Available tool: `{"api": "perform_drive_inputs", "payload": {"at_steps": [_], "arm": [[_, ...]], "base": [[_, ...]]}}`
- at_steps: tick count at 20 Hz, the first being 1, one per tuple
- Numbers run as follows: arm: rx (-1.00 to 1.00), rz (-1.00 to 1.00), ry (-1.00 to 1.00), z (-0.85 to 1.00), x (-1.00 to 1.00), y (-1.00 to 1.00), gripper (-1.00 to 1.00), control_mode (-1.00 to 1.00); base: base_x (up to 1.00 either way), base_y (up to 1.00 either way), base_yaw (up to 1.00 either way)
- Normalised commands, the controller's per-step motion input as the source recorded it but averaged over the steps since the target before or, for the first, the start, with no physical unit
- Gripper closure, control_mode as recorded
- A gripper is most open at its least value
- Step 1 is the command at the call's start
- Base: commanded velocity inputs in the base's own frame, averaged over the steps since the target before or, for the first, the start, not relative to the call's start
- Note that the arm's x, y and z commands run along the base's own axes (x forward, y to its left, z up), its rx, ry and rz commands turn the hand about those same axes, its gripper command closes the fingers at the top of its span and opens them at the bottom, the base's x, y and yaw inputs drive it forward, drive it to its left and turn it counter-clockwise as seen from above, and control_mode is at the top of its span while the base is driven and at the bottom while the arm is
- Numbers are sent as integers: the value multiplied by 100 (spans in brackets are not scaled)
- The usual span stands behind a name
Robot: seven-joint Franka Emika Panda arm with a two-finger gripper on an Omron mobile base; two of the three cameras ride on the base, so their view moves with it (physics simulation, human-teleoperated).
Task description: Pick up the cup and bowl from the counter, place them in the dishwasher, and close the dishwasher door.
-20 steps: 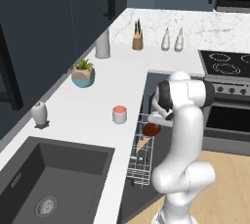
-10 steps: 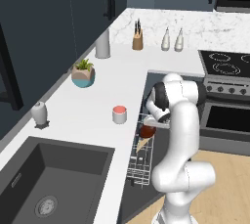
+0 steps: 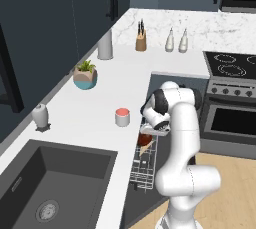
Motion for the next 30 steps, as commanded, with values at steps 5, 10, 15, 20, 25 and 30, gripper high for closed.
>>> {"api": "perform_drive_inputs", "payload": {"at_steps": [5,10,15,20,25,30], "arm": [[-6,2,2,-78,32,0,100,-100],[-6,2,10,-85,11,0,-100,-100],[-5,2,11,-92,0,0,-100,-100],[-1,2,13,-59,-4,-11,-100,-100],[1,0,23,-17,-52,-61,-100,-100],[9,0,13,17,-73,-70,-100,-100]], "base": [[0,0,0],[0,0,0],[0,0,0],[0,0,0],[0,0,0],[0,0,0]]}}
